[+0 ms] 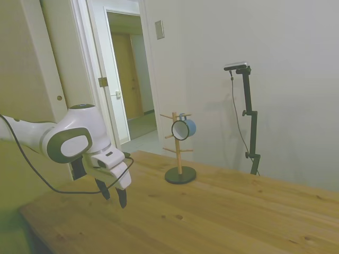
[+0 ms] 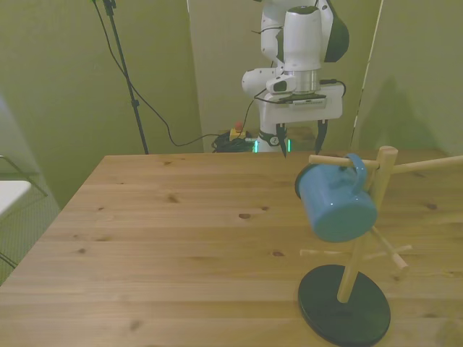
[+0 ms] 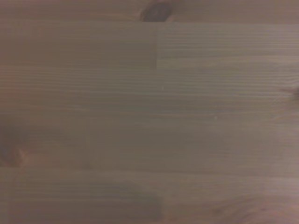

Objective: Unload the mug

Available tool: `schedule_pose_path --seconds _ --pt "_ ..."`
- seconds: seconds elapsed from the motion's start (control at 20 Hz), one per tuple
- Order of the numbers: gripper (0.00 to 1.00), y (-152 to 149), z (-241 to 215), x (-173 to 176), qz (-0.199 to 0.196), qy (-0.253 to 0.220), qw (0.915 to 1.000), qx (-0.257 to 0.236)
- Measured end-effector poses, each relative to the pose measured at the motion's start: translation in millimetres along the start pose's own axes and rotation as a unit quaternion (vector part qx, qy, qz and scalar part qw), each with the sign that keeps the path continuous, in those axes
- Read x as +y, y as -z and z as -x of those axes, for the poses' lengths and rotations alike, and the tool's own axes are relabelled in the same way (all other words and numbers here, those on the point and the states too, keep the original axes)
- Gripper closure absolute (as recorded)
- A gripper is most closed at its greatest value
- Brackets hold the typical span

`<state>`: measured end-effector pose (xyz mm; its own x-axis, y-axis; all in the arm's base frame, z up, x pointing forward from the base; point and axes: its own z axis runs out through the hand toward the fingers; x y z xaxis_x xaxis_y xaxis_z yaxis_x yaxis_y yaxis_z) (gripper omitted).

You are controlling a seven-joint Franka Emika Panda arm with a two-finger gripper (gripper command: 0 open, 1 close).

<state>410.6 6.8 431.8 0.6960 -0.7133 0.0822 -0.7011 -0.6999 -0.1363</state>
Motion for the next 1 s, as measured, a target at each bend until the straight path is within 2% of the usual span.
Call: schedule_pose_path --seconds 0.2,0.55,0.8,1.0 --pt "0.0 -1.4 -0.6 0.7 0.007 -0.006 1.0 -0.001" --pt "0.0 11.6 -40.4 7.9 -0.034 -0.02 0.9978 0.054" --pt "0.0 28.6 -80.3 12.7 -0.075 -0.027 0.9897 0.119" --pt "0.0 41.6 -103.4 -3.0 -0.099 -0.018 0.9817 0.162"
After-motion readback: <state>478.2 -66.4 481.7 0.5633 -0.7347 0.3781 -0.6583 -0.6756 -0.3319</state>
